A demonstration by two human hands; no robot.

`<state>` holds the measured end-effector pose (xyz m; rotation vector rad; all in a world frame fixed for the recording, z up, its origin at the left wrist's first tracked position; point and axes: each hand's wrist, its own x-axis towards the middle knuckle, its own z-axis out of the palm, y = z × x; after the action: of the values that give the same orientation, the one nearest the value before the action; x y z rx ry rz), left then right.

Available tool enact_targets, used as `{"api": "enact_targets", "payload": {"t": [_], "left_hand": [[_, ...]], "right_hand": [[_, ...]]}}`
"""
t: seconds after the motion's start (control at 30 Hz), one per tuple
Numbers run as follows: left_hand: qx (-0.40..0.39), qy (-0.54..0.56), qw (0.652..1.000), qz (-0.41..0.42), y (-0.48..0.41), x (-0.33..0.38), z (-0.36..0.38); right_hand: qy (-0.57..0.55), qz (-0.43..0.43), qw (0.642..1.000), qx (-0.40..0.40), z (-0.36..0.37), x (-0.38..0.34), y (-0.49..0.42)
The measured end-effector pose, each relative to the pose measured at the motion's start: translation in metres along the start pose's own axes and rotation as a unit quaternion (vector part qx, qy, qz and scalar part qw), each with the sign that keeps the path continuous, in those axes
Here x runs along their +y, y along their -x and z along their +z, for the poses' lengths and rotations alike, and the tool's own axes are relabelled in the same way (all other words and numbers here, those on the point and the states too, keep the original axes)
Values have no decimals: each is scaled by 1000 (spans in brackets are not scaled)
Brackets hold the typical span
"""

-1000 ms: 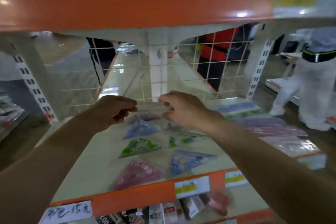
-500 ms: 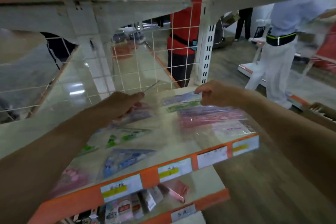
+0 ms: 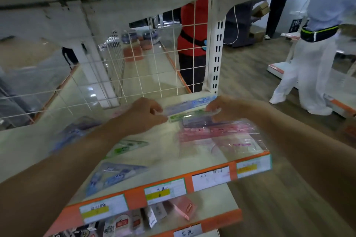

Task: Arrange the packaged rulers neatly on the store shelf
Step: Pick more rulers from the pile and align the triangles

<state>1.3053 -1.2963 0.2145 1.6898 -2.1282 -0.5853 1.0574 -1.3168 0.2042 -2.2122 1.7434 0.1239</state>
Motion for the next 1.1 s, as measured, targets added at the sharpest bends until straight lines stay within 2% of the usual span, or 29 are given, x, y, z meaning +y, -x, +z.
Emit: {"api": "enact_targets", "payload": {"t": [0.1, 0.3, 0.4, 0.47, 0.53, 0.63, 0.73, 0.8, 0.9, 1.1], "left_hand": [[35, -52, 997, 41, 0, 6, 6], [66, -113, 983, 130, 1, 23, 14], [73, -115, 979, 153, 1, 40, 17], [64, -108, 979, 158, 2, 48, 19], [46, -70, 987, 136, 2, 52, 15], [34, 57, 996, 60, 0, 52, 2], [4, 187, 982, -22, 1, 52, -8], [-13, 216, 975, -43, 2, 54, -8], [-28, 235, 970, -54, 0, 58, -4], [-44, 276, 956, -90, -9, 67, 8]], "right_hand": [[25, -11, 1000, -13, 3, 3, 2], [-150, -60, 981, 108, -20, 11, 15], [-311, -78, 945, 66, -25, 5, 29], [-335, -97, 937, 25, -23, 5, 34], [-338, -111, 934, 34, -24, 9, 39], [-364, -99, 924, 67, -29, 24, 45], [-389, -83, 916, 54, -28, 36, 47], [-364, -75, 926, 71, -26, 38, 46], [-189, -82, 969, 134, -26, 31, 42], [-2, -131, 979, 155, -24, 6, 37]]}}
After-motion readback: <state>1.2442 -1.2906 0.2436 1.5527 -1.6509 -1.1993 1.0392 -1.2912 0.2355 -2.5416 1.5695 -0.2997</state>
